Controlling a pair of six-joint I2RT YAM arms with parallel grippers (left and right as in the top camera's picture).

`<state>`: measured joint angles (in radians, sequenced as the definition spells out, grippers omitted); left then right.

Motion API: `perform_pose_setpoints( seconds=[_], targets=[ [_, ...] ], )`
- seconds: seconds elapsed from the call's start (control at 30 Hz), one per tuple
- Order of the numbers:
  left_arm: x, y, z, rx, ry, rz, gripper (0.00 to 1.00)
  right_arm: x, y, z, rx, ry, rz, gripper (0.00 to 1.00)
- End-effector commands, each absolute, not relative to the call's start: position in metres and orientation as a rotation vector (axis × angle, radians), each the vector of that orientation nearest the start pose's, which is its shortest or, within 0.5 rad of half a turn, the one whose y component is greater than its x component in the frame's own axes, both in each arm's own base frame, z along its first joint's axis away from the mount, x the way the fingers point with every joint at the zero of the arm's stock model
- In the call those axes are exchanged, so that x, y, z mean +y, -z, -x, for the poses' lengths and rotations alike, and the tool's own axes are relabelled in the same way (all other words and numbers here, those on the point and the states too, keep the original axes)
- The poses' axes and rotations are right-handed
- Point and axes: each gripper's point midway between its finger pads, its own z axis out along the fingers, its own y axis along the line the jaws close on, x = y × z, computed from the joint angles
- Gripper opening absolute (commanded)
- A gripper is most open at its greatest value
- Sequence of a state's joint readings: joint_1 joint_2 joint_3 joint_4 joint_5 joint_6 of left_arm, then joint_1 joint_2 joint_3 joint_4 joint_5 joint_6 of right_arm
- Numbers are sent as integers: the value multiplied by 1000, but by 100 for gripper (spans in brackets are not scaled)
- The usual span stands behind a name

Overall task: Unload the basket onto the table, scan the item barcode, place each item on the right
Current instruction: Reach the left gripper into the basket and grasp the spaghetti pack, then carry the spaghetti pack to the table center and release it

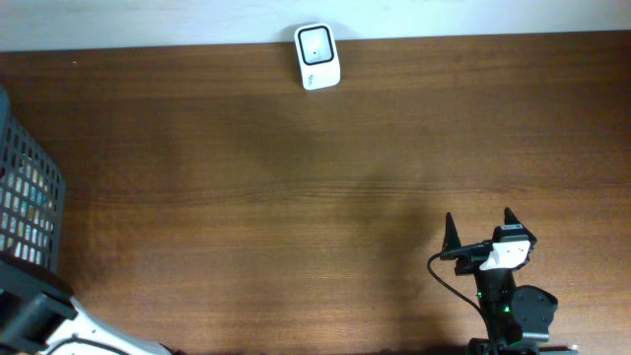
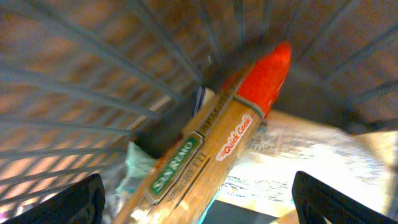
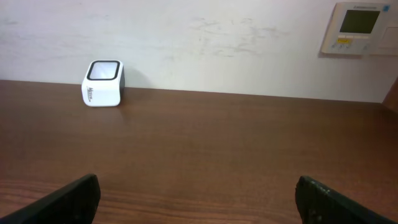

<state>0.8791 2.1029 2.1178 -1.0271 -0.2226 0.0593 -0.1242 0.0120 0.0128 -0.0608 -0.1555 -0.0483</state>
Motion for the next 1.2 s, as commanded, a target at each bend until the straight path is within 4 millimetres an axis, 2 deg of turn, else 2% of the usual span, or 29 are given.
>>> perform_pose_setpoints(
  seconds=[0.0,0.1,0.17,0.23,0.3,0.33,0.37,0.43,0.5,0.53,0.63,0.67,0.73,0.77,0.8,0.83,0.9,0.93,0.97,1.0,1.03,1.07,1.13,1.17],
  targets=[
    [445,-133,-302,2599,-590,1088,93,-7,-159,-246,1635,15,41,99],
    [452,-90,-293,2669,-546,1138,89,-7,-159,-246,1635,15,41,99],
    [455,-74,-289,2687,-534,1157,86,-7,-159,-246,1635,15,41,99],
    [455,-69,-291,2683,-497,1155,84,-7,-159,-246,1635,15,41,99],
    [453,-68,-297,2669,-445,1141,53,-7,-159,-246,1635,15,41,99],
    [452,-68,-299,2667,-436,1138,42,-7,-159,-246,1635,15,41,99],
    [451,-68,-298,2671,-433,1139,25,-7,-159,-246,1635,15,42,99],
    [450,-67,-297,2677,-429,1141,9,-7,-159,-246,1635,15,41,99],
    [449,-74,-297,2668,-428,1137,4,-7,-159,-246,1635,15,41,99],
    [448,-87,-301,2643,-414,1122,1,-7,-159,-246,1635,15,41,99],
    [445,-165,-319,2476,-405,1032,0,-7,-159,-246,1635,15,41,99],
    [444,-185,-321,2437,-412,1010,0,-7,-159,-246,1635,15,41,99],
    [435,-253,-325,2308,-440,934,0,-7,-159,-246,1635,15,41,99],
    [425,-302,-323,2217,-467,879,0,-7,-159,-246,1635,15,41,99],
    [416,-329,-321,2164,-475,842,0,-7,-159,-246,1635,15,41,99],
    [401,-368,-318,2087,-482,784,0,-7,-159,-246,1635,15,41,99],
    [371,-418,-312,1989,-469,686,0,-7,-159,-246,1635,15,41,99],
    [350,-441,-313,1955,-437,602,0,-7,-159,-246,1635,15,41,99],
    [319,-464,-315,1916,-374,507,0,-7,-159,-246,1635,15,41,99],
    [292,-477,-319,1896,-306,428,0,-7,-159,-246,1635,15,41,99],
    [250,-491,-329,1879,-194,308,0,-7,-159,-246,1635,15,41,99],
    [220,-494,-337,1883,-116,234,0,-7,-159,-246,1635,15,41,99],
    [163,-476,-360,1962,30,136,0,-7,-159,-246,1635,15,41,99],
    [135,-455,-376,2037,89,96,0,-7,-159,-246,1635,15,41,99]
  ],
)
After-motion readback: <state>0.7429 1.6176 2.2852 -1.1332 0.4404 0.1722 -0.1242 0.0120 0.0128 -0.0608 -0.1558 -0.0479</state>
